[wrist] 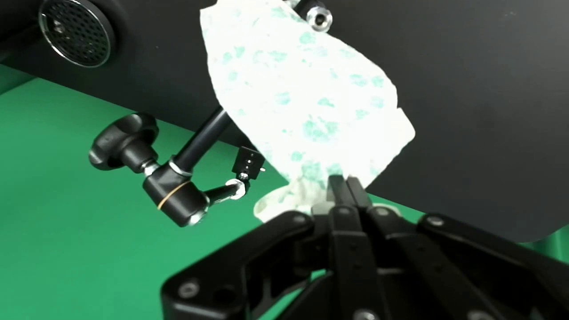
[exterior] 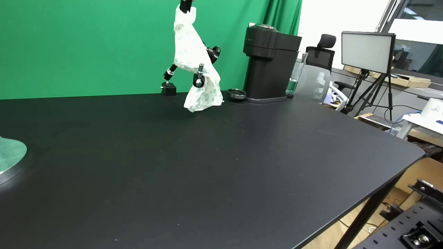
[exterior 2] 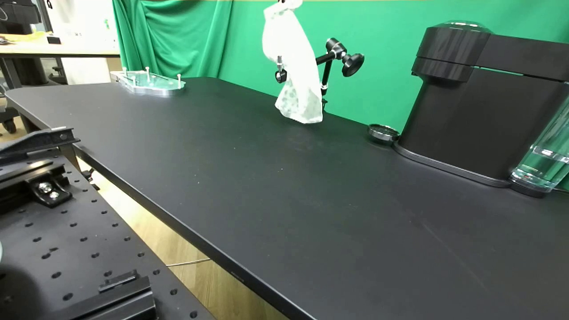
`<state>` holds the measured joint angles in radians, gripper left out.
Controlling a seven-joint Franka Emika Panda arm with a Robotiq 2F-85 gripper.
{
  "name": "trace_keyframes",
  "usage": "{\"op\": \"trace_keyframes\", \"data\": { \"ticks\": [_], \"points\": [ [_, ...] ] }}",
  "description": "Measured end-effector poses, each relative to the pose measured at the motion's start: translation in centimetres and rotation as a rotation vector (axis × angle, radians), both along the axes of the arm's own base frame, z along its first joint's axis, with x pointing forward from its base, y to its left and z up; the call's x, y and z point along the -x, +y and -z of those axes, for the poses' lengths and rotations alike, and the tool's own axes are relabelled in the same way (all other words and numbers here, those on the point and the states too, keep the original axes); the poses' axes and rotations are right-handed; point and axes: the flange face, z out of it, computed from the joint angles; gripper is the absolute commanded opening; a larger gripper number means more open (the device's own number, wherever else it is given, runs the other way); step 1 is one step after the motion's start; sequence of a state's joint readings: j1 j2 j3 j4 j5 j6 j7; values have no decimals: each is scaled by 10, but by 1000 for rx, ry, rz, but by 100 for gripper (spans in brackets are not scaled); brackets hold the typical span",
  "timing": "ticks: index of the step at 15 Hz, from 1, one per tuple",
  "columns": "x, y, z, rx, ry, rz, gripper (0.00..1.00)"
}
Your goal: Take the white cloth from the table and put it on the black rod
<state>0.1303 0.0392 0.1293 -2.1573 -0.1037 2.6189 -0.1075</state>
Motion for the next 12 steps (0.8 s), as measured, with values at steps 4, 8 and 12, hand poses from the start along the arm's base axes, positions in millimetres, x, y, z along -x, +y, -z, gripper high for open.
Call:
{"op": "trace_keyframes", "data": {
  "ticks": [4,8,12],
  "points": [
    [-8,19,22,5,49,-27,27],
    [-20,18,49,17,122,-18,47],
    [-26,17,72,36,201,-12,74]
  ]
}}
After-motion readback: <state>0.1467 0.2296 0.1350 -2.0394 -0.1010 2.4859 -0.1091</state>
